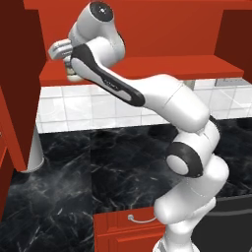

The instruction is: Take 2 condiments from the cabinet and move them on the counter near the stove.Make sure the condiments are lined up with each other, next to each other.

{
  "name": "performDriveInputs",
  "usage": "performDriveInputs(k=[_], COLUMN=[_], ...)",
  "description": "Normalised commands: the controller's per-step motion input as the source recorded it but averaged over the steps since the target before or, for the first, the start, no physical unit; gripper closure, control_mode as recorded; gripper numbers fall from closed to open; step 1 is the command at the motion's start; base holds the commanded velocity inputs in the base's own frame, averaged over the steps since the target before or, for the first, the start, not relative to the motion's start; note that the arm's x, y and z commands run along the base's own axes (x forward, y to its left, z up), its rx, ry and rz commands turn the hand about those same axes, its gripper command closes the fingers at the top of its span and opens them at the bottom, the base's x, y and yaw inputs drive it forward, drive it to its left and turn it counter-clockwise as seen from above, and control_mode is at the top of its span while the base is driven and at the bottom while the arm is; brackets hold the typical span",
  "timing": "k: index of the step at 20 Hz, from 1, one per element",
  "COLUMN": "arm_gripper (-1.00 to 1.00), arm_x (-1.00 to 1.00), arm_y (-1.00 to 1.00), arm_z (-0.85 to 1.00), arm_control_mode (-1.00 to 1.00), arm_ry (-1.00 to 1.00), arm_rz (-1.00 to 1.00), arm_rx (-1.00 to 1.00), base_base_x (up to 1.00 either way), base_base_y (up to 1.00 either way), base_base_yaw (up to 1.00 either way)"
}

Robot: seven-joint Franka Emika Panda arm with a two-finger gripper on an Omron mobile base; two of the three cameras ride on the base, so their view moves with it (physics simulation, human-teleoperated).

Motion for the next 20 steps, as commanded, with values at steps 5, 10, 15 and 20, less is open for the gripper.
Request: performDriveInputs(k=[5,10,15,20], arm_gripper=[1.00,1.00,1.00,1.00], arm_x=[-0.67,-0.70,-0.69,-0.56], arm_y=[-0.67,-0.77,-0.78,-0.72], arm_z=[-0.08,-0.16,-0.23,-0.21], arm_control_mode=[-1.00,-1.00,-1.00,-1.00], arm_ry=[0.00,-0.04,-0.04,0.00], arm_rz=[0.13,0.15,0.15,0.15], arm_rx=[0.04,0.06,0.08,0.06], base_base_x=[0.00,0.00,0.00,0.00], base_base_y=[0.00,0.00,0.00,0.00], base_base_yaw=[0.00,0.00,0.00,0.00])
